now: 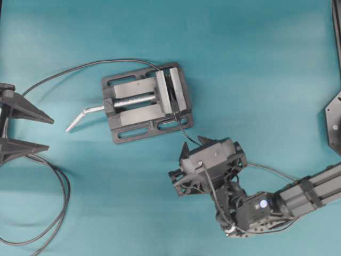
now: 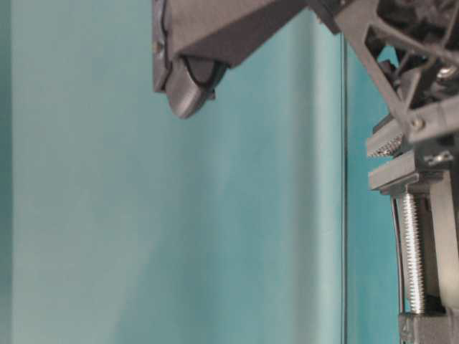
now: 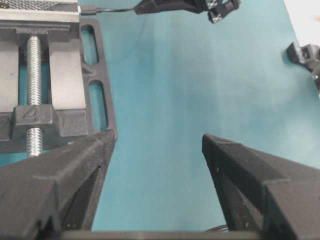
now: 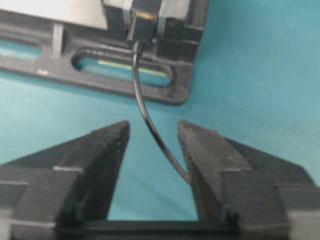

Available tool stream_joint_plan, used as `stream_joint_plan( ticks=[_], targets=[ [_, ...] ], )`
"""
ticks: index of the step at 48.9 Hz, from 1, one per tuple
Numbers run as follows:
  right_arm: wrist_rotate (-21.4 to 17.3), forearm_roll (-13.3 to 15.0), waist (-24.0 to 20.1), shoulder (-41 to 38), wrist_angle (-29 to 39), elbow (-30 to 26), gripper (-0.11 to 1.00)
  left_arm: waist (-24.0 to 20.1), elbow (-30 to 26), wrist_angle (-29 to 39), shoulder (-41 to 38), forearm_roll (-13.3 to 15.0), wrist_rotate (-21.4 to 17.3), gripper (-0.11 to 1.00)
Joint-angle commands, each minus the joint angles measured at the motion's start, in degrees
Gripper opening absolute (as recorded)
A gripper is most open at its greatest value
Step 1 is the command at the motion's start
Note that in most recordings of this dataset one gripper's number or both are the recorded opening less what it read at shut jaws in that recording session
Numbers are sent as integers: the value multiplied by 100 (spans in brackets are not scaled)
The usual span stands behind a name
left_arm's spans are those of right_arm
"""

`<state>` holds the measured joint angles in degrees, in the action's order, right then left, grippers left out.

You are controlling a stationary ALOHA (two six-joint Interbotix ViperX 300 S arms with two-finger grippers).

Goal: Insert the USB cable into the fixed female connector.

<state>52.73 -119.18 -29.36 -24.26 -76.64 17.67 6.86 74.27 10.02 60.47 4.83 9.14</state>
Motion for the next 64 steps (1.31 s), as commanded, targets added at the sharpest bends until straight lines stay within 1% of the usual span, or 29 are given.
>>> stream_joint_plan(
  ticks=[1,4,8,11,19,22,33,41,44,53,57,64],
  targets=[
    [9,44,-18,413,255,123,60,-9,0,-35,-18,9,62,86],
    [0,88,-18,527,422,255,66,-18,-9,-35,-26,9,62,86],
    [9,158,-18,686,624,422,69,-18,0,-26,-26,9,53,86],
    [18,246,-18,782,765,536,69,-26,18,-35,-26,9,53,86],
    [-18,712,-18,1028,1169,958,70,-44,114,-114,-18,9,44,86],
    [-26,809,-9,1151,1327,1125,70,-35,123,-167,-26,0,44,86],
    [-26,896,9,1731,1802,1688,70,-35,132,-352,-26,0,26,86],
    [-26,1063,18,2171,2065,2171,70,-44,193,-360,-26,0,35,86],
    [-44,1125,44,2320,2188,2364,70,-35,229,-378,-18,0,26,86],
    [-35,1187,193,2795,2654,2944,71,-35,272,-527,-26,0,35,86],
    [-26,1336,272,3050,2830,3243,71,-35,299,-668,-26,-9,35,86],
    [-26,1635,352,3463,2892,3647,71,-35,457,-861,-26,-9,26,86]
  ],
)
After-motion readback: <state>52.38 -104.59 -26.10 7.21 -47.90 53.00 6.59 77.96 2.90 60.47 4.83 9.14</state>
